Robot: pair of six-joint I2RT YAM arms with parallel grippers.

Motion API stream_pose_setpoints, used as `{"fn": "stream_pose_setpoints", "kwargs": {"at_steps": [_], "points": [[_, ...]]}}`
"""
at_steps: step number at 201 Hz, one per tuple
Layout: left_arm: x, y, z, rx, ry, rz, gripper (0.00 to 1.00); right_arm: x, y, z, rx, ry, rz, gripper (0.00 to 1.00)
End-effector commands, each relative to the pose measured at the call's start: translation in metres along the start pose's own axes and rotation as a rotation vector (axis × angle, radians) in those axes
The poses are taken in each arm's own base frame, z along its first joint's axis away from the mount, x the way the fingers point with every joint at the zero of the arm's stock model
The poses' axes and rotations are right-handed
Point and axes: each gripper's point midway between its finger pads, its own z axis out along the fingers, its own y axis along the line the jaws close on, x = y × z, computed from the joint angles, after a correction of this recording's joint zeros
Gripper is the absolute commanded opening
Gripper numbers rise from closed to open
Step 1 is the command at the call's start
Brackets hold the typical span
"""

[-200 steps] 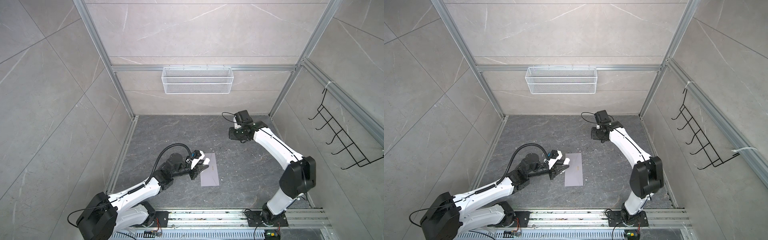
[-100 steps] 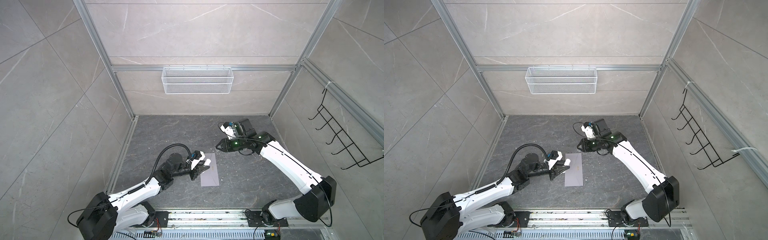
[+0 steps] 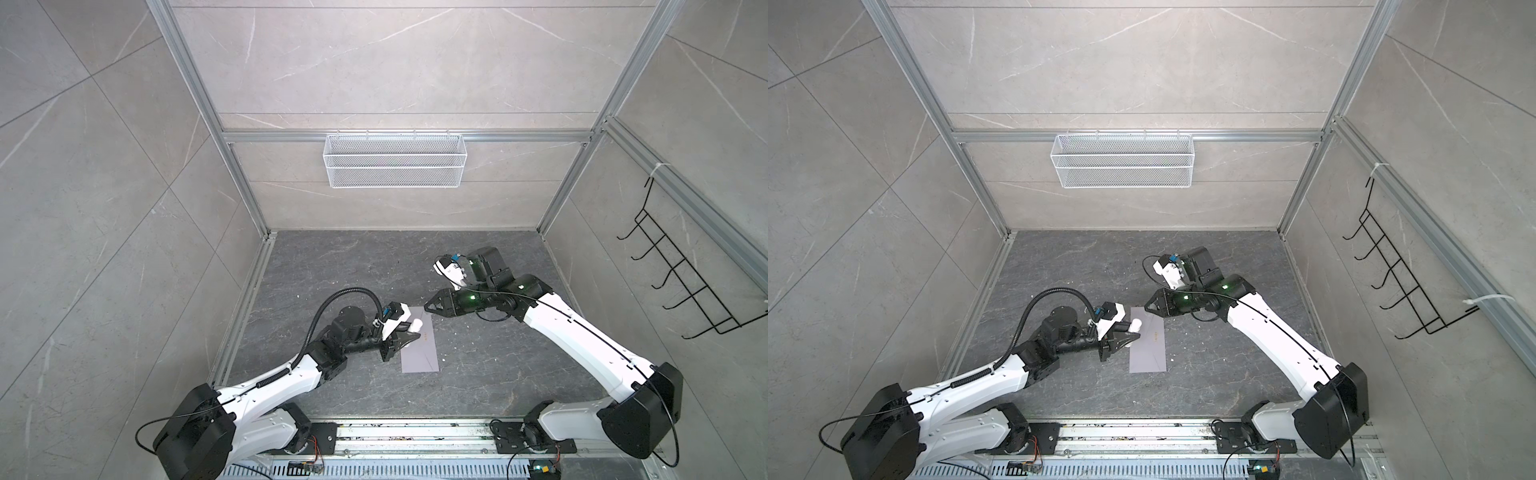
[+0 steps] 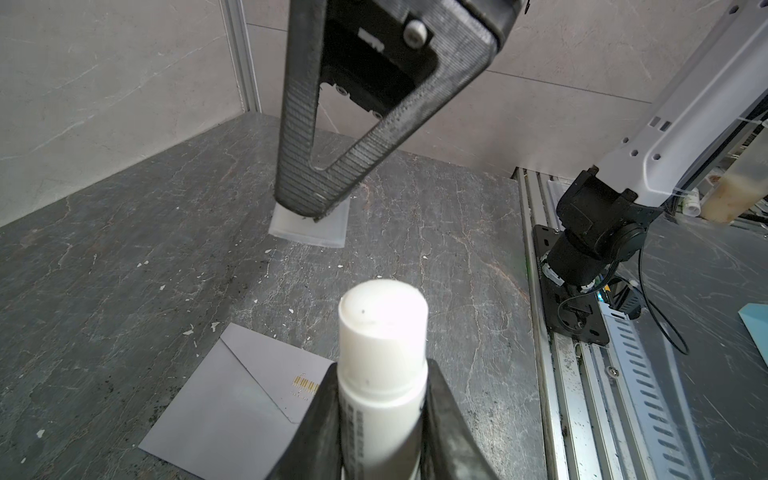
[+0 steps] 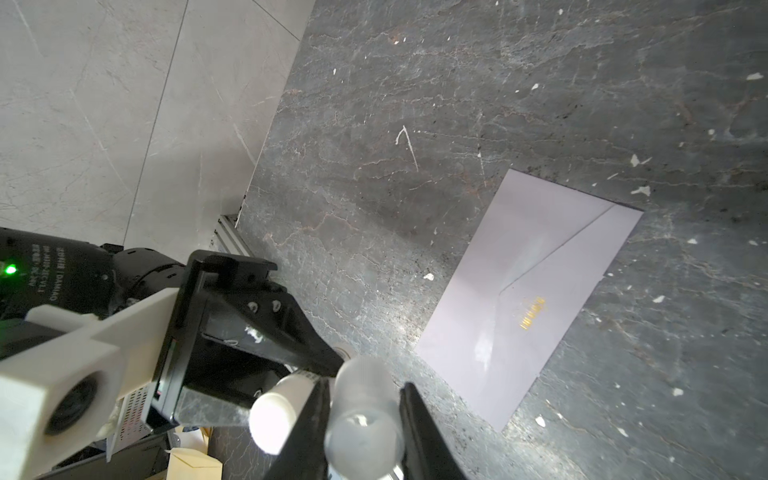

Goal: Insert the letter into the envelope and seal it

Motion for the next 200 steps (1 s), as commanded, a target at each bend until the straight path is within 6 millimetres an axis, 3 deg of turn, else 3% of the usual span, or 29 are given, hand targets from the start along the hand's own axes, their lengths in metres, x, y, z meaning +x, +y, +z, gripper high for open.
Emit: {"fn": "stream_pose_setpoints", "kwargs": {"at_steps": [1,96,200], "points": [[-0.023,-0.004,-0.001,0.019,-0.07,0.049,0.0,0.001,0.014,-0.003,-0.051,-0.018,-0.013,0.28],[-0.021,-0.004,0.0,0.019,-0.066,0.051,0.0,0.009,0.016,0.002,-0.054,0.001,-0.017,0.27],[-0.022,-0.004,0.001,0.022,-0.065,0.052,0.0,0.01,0.024,-0.013,-0.053,-0.028,-0.044,0.26]]}}
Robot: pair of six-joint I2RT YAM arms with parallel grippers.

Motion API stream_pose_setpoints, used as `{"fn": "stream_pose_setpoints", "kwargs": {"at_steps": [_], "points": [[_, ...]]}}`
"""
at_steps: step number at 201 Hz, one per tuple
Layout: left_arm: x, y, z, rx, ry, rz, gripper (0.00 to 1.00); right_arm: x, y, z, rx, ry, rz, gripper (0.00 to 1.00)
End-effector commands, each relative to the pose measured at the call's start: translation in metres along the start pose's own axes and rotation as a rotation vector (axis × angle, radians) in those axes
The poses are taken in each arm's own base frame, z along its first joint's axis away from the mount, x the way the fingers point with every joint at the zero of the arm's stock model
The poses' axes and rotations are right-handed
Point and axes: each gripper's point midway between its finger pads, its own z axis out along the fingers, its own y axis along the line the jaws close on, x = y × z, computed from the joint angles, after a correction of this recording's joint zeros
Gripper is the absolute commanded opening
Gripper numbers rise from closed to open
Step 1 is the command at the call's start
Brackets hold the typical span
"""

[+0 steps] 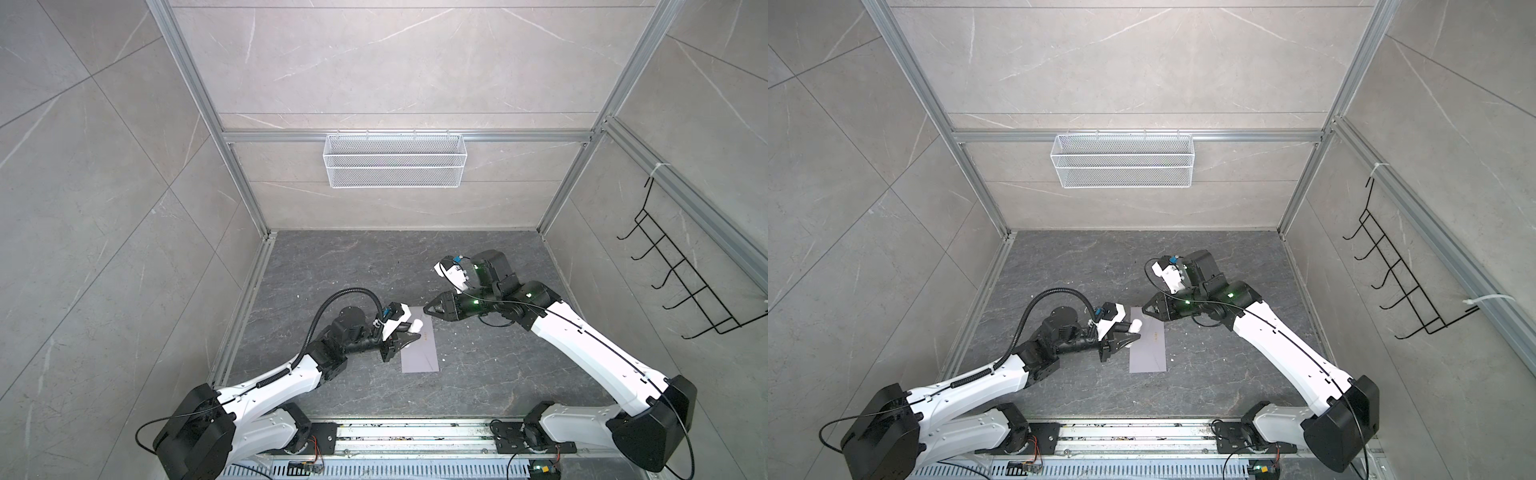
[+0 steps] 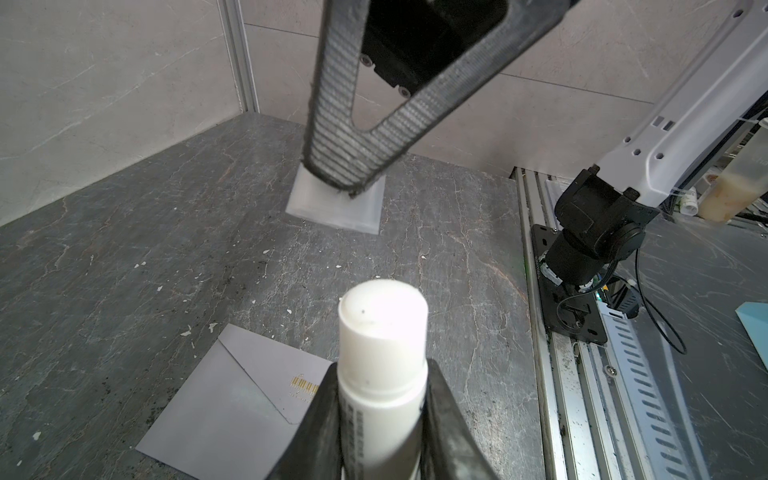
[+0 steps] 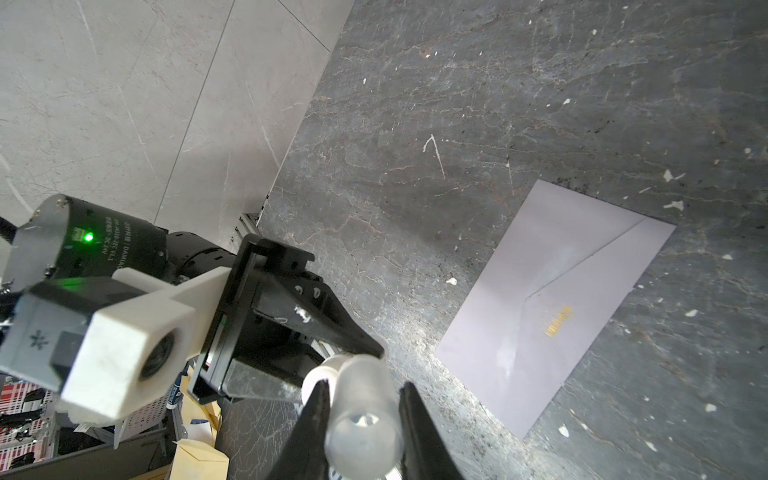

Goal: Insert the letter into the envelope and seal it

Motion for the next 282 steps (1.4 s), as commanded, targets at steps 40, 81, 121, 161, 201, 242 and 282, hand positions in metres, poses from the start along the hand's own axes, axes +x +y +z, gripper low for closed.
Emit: {"fn": "stream_pose_setpoints", "kwargs": {"at_steps": [40,81,121,161,201,242,282], "points": [[-0.023,-0.003,0.001,0.021,-0.067,0.053,0.0,0.009,0.005,0.002,-0.017,0.018,-0.008,0.25],[-0.023,-0.003,0.002,0.022,-0.066,0.054,0.0,0.012,0.006,0.003,-0.02,0.025,-0.011,0.25],[-0.025,-0.004,0.003,0.025,-0.067,0.054,0.0,0.013,0.007,0.005,-0.023,0.025,-0.01,0.25],[-0.026,-0.003,0.004,0.027,-0.067,0.056,0.0,0.015,0.008,0.009,-0.029,0.032,-0.011,0.25],[-0.025,-0.003,0.005,0.028,-0.061,0.052,0.0,0.015,0.01,0.012,-0.037,0.033,-0.01,0.24],[-0.025,-0.003,0.005,0.03,-0.061,0.05,0.0,0.018,0.01,0.017,-0.039,0.044,-0.007,0.24],[-0.025,-0.003,0.005,0.03,-0.061,0.05,0.0,0.02,0.007,0.017,-0.013,0.047,-0.015,0.23]]}}
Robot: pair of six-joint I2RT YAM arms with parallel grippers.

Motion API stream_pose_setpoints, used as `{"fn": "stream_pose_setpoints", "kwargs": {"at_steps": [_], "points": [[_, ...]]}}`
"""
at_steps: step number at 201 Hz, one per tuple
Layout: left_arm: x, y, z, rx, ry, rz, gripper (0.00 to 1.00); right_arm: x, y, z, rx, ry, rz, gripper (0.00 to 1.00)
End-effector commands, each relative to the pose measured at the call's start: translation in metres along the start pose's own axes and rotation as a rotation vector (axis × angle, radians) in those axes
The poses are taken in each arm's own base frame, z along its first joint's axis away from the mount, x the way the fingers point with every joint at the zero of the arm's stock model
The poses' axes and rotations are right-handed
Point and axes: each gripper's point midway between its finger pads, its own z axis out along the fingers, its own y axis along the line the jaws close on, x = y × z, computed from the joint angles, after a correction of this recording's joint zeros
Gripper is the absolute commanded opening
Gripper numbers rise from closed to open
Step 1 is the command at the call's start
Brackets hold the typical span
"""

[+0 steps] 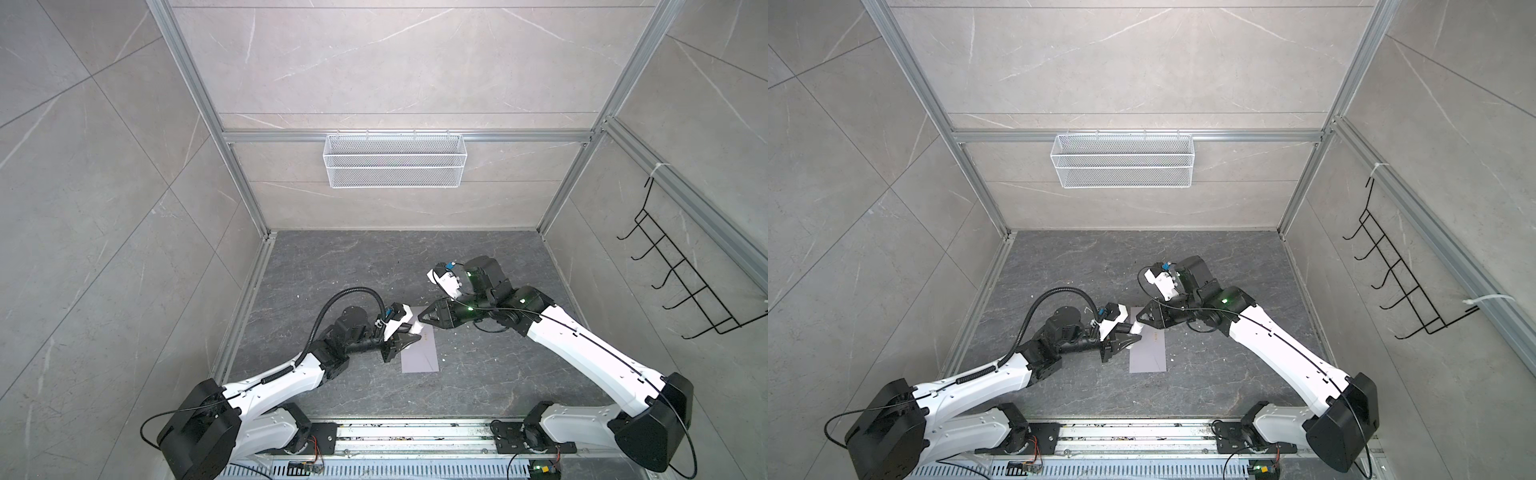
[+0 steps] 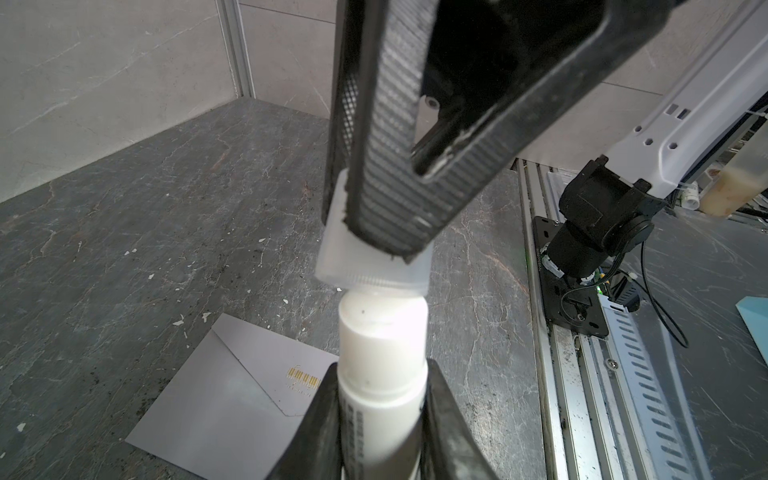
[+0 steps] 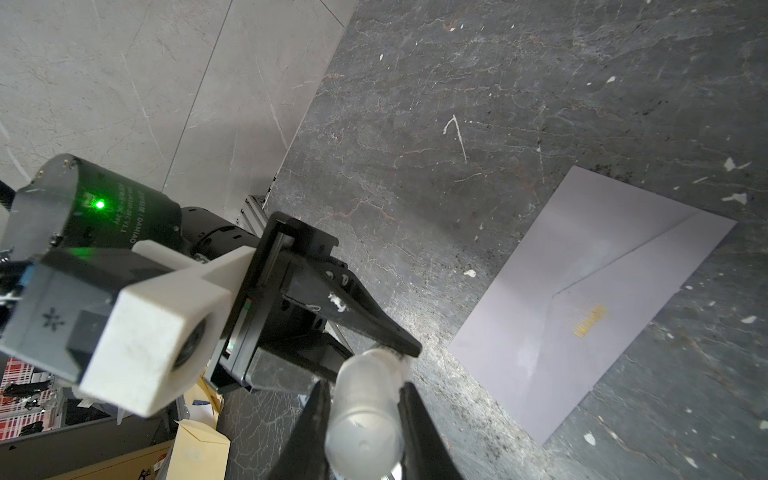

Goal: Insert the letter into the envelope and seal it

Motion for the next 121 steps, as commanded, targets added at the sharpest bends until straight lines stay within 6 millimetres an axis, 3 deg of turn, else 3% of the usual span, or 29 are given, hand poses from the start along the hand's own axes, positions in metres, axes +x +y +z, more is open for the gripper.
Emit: {"fn": "stream_pose_setpoints", "kwargs": {"at_steps": [1,65,121], "points": [[-0.034,-0.005,-0.001,0.024,-0.088,0.066,0.0,0.005,-0.004,0.003,0.018,0.011,0.011,0.23],[-0.032,-0.005,-0.001,0.025,-0.085,0.063,0.0,0.002,-0.004,-0.014,0.08,-0.02,-0.024,0.23],[-0.032,-0.005,-0.001,0.024,-0.084,0.063,0.0,0.006,-0.004,-0.006,0.048,-0.001,0.001,0.23]]}}
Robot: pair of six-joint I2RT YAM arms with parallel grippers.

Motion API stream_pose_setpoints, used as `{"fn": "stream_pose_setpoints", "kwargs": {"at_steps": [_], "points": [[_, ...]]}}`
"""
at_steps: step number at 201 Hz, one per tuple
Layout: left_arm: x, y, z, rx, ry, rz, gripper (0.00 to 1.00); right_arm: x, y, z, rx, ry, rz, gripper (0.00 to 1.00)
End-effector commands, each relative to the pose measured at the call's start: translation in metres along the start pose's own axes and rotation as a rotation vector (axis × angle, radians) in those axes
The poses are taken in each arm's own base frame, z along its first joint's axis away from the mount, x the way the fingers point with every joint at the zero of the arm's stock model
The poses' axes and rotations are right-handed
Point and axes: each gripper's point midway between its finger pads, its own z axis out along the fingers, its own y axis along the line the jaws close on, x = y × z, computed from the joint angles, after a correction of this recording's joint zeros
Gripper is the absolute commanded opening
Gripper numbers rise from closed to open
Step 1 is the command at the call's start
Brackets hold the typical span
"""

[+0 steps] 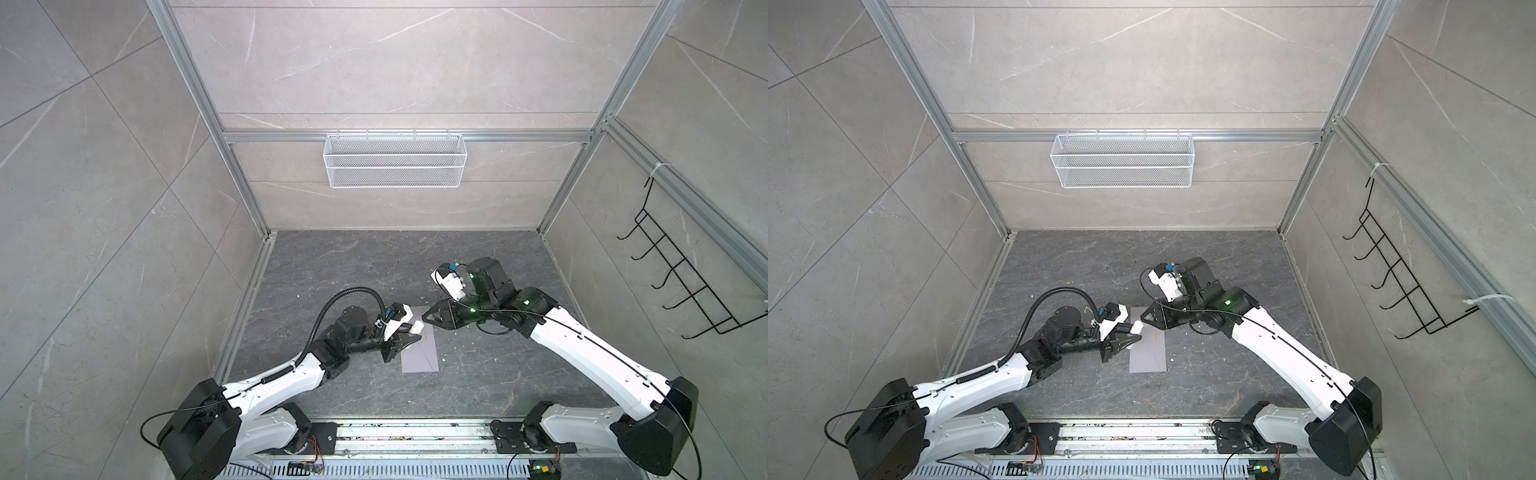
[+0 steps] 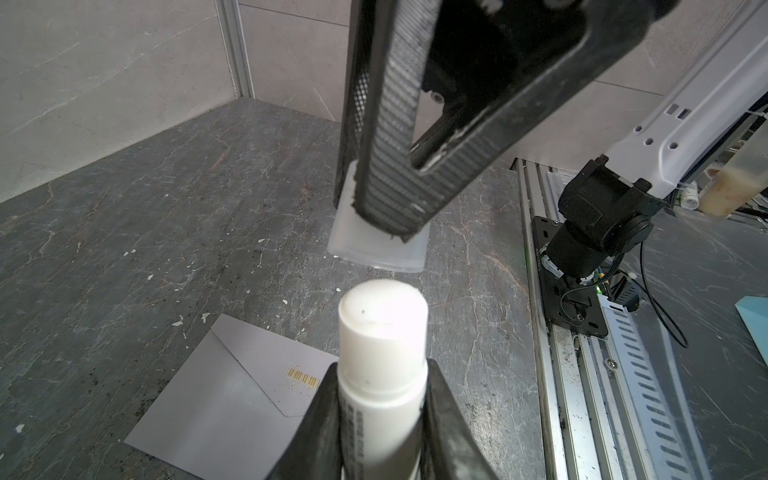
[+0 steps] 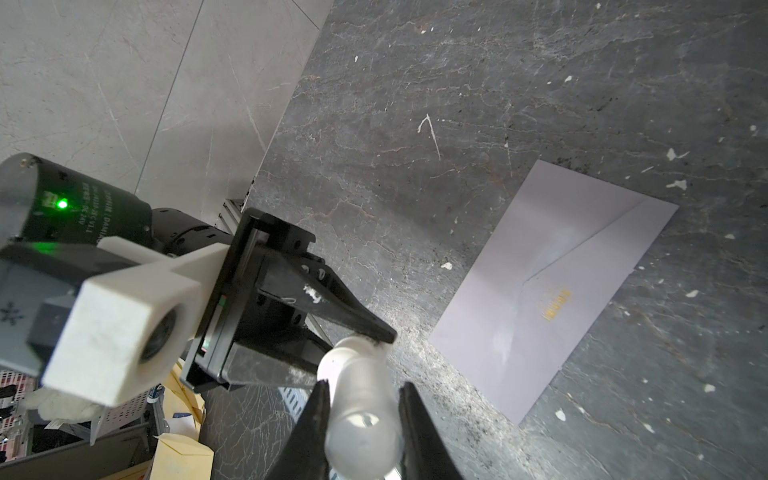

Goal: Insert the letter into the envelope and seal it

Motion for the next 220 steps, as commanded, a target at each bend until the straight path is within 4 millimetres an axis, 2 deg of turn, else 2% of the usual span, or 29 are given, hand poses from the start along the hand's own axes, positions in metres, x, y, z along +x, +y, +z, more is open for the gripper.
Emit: {"fn": "stream_pose_setpoints", "kwargs": {"at_steps": [1,104,220], "points": [[-0.032,-0.004,-0.001,0.02,-0.084,0.063,0.0,0.003,0.005,0.001,-0.02,0.008,-0.004,0.23],[-0.031,-0.004,-0.002,0.019,-0.084,0.062,0.0,0.01,0.001,0.009,-0.018,0.037,0.006,0.23],[-0.032,-0.004,-0.001,0.022,-0.083,0.056,0.0,0.011,0.011,0.024,-0.064,0.046,0.011,0.23]]}}
